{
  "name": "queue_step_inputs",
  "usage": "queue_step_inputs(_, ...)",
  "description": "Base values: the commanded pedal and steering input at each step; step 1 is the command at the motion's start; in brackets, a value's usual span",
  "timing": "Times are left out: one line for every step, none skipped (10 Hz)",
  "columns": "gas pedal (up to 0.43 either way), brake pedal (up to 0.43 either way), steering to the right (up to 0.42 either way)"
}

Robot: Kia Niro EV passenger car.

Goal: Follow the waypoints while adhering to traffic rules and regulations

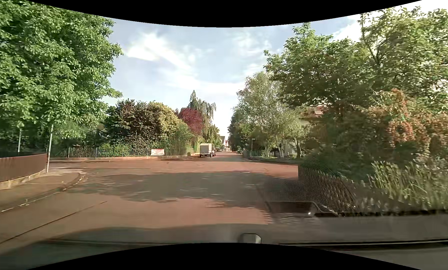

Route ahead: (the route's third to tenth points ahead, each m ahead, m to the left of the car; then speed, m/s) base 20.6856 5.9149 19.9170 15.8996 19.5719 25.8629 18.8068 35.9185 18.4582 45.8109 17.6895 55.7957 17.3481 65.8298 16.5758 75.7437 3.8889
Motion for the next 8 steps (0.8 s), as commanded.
queue_step_inputs(0.000,0.000,0.007)
queue_step_inputs(0.000,0.000,0.006)
queue_step_inputs(0.000,0.000,0.006)
queue_step_inputs(0.000,0.000,0.005)
queue_step_inputs(0.000,0.000,0.005)
queue_step_inputs(0.000,0.000,0.005)
queue_step_inputs(0.000,0.012,0.004)
queue_step_inputs(0.000,0.037,0.003)
